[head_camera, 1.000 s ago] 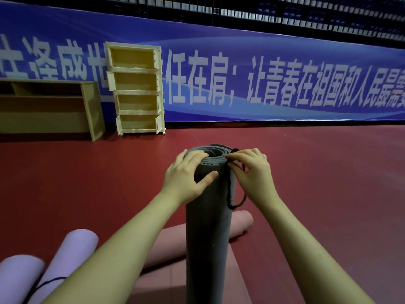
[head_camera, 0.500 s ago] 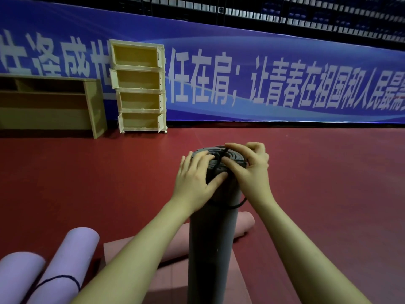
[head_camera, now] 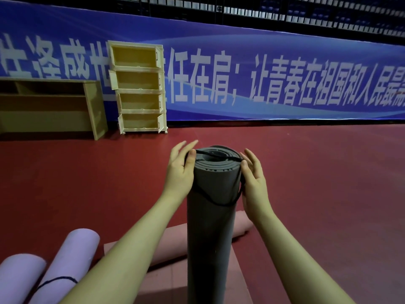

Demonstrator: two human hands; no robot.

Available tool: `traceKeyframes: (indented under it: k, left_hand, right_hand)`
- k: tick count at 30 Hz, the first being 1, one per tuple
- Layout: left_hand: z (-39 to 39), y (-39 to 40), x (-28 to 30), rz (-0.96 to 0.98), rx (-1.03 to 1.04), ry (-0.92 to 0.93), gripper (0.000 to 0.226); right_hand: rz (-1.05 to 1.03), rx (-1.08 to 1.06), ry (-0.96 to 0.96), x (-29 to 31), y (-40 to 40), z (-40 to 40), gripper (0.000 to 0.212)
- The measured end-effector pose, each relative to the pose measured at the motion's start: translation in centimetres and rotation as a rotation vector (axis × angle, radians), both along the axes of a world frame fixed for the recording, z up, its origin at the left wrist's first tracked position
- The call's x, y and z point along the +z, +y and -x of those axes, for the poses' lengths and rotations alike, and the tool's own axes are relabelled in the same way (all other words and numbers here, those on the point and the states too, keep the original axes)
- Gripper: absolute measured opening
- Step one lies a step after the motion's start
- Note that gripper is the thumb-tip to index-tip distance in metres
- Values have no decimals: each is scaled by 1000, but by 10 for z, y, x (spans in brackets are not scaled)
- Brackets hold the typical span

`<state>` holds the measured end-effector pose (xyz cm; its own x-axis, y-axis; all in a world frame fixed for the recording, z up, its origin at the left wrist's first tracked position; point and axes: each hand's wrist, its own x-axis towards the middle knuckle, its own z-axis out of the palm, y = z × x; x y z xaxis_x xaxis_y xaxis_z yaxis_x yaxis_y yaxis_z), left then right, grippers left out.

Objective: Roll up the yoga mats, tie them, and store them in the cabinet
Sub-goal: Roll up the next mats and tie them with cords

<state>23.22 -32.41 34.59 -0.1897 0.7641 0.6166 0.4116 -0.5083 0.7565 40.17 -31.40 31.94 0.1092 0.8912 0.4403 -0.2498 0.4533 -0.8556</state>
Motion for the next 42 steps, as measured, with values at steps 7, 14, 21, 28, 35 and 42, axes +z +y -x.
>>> traceKeyframes:
  k: [7,14,21,28,35,42]
  left_hand:
    - [12,7,0,123,2,-5,40]
    - [29,13,-3,122,-69,-49,34]
    - [28,22,14,149,-75,-217,32]
    - [29,43,20,357,-46,-404,31]
    - [40,59,11,616,-191,-958,22]
    - [54,72,0,662,-222,-1131,39]
  right_hand:
    - [9,-95,59,-11,2,-4,4]
    - [-63,-184,-76,2,11,-10,14]
    - [-18,-158,-228,20,28,-13,13]
    - [153,-97,-118,30,50,-4,20]
    - [438,28,239,17,79,2,20]
    - [512,83,427,9,83,5,16]
